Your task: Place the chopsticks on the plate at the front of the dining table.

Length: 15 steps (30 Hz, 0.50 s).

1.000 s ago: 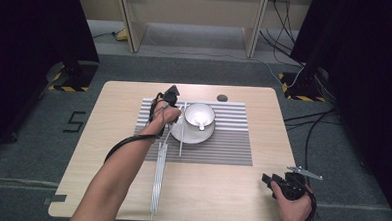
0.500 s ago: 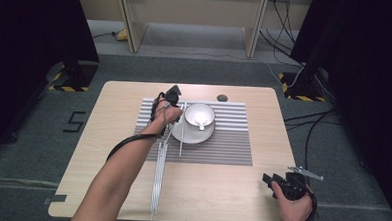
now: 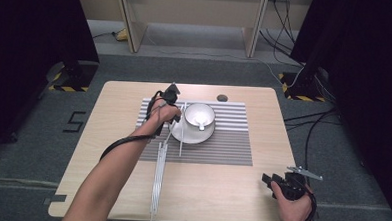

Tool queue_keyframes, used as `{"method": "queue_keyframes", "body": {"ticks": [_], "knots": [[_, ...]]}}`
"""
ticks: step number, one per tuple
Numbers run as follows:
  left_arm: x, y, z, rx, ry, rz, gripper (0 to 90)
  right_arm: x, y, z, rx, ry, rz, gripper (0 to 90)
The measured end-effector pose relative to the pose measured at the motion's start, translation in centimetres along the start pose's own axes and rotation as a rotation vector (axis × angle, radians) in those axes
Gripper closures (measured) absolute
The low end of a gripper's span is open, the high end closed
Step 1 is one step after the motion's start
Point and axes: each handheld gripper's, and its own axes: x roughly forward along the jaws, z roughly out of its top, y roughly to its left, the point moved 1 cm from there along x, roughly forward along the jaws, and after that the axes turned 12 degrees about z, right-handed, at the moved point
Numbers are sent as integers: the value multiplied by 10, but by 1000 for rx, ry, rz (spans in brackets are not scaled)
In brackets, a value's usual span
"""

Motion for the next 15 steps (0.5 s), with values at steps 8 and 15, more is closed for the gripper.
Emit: {"method": "queue_keyframes", "body": {"ticks": [8, 15], "knots": [[-16, 13, -14, 39, -4, -14, 671, 2, 1, 0, -1, 2, -1, 521], [-20, 23, -35, 76, 3, -21, 674, 1, 2, 0, -7, -4, -4, 521]]}}
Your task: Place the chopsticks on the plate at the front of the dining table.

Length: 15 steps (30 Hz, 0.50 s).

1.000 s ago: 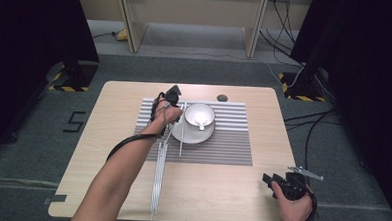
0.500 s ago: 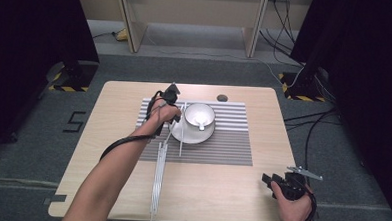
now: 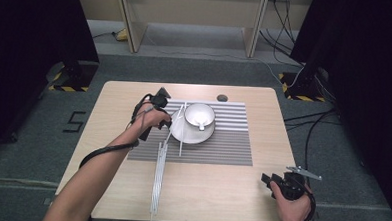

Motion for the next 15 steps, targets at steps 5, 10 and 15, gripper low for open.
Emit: {"method": "queue_keyframes", "body": {"ticks": [5, 10, 15], "knots": [[-2, 3, -13, 19, -2, -21, 674, 0, 0, 0, -4, -2, -4, 521], [-3, 8, -25, 33, -1, -21, 676, 1, 1, 0, -4, 1, -4, 521], [-2, 11, -34, 67, 16, -4, 679, 0, 1, 1, -7, -4, -6, 522]]}}
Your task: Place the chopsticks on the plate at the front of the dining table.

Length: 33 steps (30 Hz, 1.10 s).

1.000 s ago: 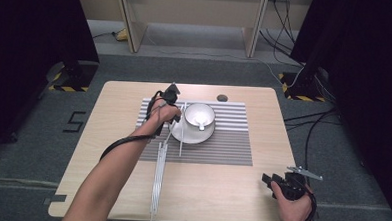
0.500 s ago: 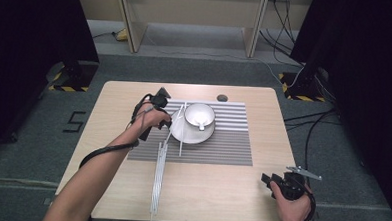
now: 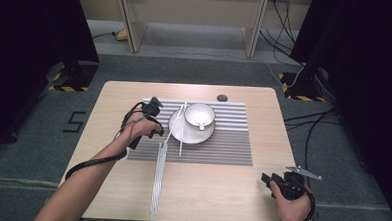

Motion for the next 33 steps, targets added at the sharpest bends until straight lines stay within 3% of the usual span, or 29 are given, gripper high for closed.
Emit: {"method": "queue_keyframes", "body": {"ticks": [4, 16, 26, 33], "knots": [[4, -2, -9, 26, 29, -9, 684, 0, 0, 0, 4, -3, -1, 522], [7, -7, -21, 81, 49, 2, 681, -1, 0, 0, -1, -6, -8, 524], [17, -9, -24, 64, 70, -13, 681, -2, -1, 0, 4, -14, -9, 524], [19, -18, -24, 69, 80, -38, 689, -2, -1, 0, 5, -14, -6, 524]]}}
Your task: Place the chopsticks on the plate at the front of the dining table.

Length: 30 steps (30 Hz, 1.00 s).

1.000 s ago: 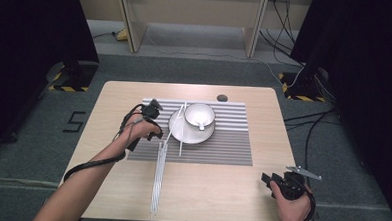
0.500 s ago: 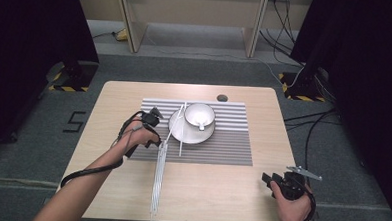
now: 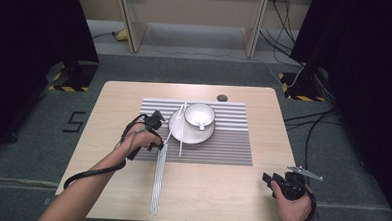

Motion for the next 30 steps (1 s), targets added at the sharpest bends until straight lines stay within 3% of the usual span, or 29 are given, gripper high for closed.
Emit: {"method": "queue_keyframes", "body": {"ticks": [30], "knots": [[2, -26, 14, 30, -11, -16, 693, -3, -2, 0, 8, -9, -2, 528]]}}
